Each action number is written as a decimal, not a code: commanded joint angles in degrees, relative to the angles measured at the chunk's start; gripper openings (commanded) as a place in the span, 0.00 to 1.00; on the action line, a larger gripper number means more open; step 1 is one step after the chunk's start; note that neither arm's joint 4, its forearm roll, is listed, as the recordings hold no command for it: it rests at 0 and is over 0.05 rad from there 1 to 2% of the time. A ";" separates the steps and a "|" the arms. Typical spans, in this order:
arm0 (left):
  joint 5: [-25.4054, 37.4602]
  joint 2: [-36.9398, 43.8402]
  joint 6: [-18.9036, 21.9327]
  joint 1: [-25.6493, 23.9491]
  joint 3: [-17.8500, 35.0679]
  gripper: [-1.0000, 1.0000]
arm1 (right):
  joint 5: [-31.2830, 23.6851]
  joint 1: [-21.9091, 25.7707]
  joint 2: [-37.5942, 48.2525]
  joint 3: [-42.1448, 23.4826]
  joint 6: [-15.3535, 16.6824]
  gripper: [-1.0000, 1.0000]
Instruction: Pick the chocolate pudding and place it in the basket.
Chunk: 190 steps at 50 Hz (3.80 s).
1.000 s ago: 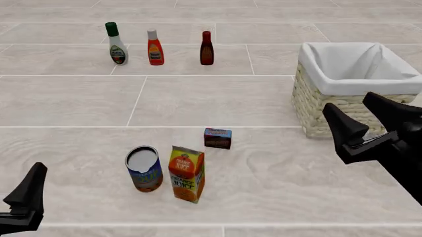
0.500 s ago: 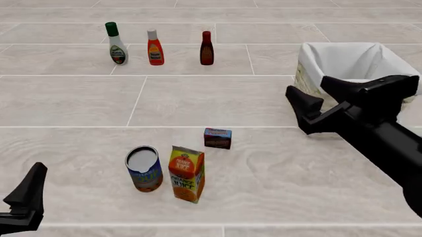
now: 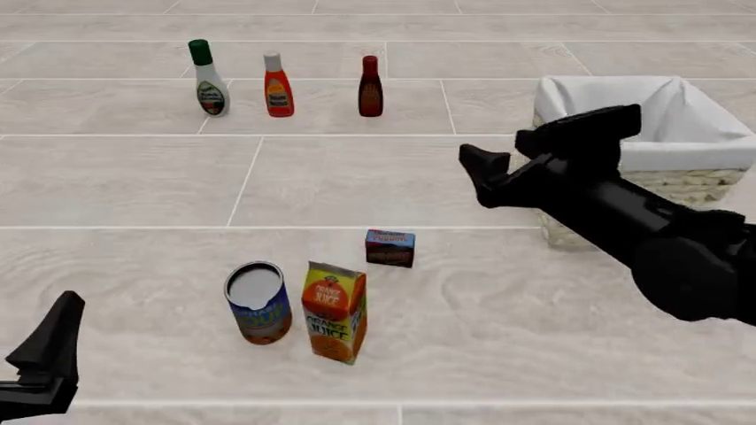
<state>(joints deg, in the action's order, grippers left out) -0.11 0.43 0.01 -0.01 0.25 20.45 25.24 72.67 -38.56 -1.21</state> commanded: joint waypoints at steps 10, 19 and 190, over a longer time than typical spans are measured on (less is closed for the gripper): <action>0.00 -0.01 -0.01 0.00 0.00 1.00 | -6.75 0.16 7.27 -8.12 1.35 1.00; 0.00 0.01 0.00 -0.01 0.00 1.00 | -12.50 0.07 10.48 -13.33 2.45 1.00; 0.00 -0.01 0.01 -0.01 0.00 1.00 | -37.55 8.43 35.90 -38.70 8.12 1.00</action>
<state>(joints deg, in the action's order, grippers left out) -0.11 0.43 0.01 -0.01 0.25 -17.79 33.72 107.88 -77.92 6.95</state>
